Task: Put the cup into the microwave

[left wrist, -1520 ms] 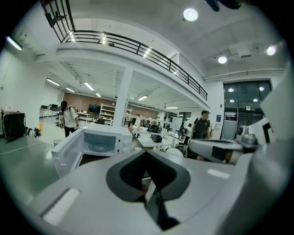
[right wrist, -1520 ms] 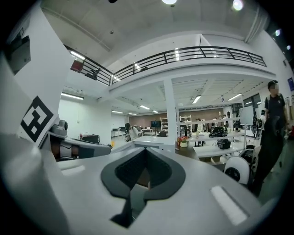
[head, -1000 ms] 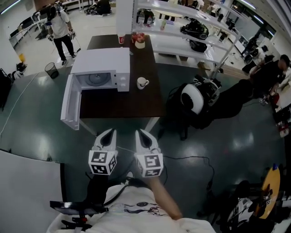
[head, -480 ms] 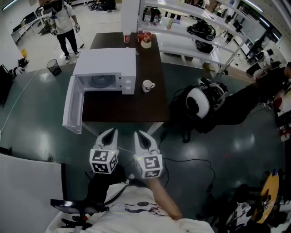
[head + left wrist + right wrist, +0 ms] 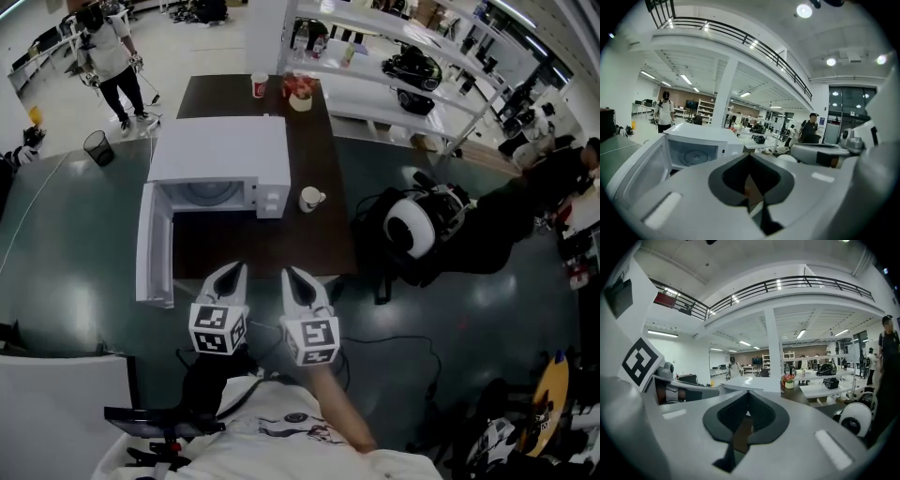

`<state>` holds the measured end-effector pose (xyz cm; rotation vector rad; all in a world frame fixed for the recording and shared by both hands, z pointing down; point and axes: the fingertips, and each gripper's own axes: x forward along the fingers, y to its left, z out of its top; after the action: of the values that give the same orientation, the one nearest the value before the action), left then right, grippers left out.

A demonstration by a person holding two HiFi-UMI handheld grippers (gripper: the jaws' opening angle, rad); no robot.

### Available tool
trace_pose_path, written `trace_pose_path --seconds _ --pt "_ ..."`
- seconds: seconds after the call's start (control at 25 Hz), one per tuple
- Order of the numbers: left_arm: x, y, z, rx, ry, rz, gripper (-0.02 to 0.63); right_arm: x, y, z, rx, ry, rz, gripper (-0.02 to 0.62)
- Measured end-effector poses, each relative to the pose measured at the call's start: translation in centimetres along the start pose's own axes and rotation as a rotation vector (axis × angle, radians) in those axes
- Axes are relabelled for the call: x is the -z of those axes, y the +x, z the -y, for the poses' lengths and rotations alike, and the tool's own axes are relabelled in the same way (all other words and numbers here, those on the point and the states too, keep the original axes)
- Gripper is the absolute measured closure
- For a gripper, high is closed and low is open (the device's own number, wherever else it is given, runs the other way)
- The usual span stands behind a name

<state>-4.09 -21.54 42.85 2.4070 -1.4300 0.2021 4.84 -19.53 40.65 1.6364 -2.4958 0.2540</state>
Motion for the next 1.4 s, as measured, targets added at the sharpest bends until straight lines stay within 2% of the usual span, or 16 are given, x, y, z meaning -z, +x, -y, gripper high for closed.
trace_pose_path --seconds 0.32,0.56,0.72,0.92,1.16,1.4 --pt "0.8 2.7 -4.1 0.043 -0.027 -0.098 0.607 0.3 4.7 -1.0 0.012 0.002 -0.070 0.594" --pt "2.2 4.4 -5.8 0.054 -0.059 -0.158 0.606 2.0 6.4 -1.2 0.020 0.007 -0.146 0.594" --pt "3.5 5.7 -5.8 0.056 -0.068 -0.194 0.607 3.2 7.1 -0.1 0.018 0.020 -0.179 0.594" --pt "4.7 8.4 -6.5 0.012 -0.070 -0.237 0.606 5.0 8.9 1.7 -0.033 0.037 -0.248 0.594" --pt "9.2 11.3 -6.5 -0.014 -0.111 -0.358 0.607 9.3 9.9 4.2 -0.053 0.091 -0.349 0.594" --pt "11.7 14.3 -6.6 -0.004 -0.137 -0.471 0.607 11.8 11.9 6.9 -0.064 0.118 -0.411 0.594"
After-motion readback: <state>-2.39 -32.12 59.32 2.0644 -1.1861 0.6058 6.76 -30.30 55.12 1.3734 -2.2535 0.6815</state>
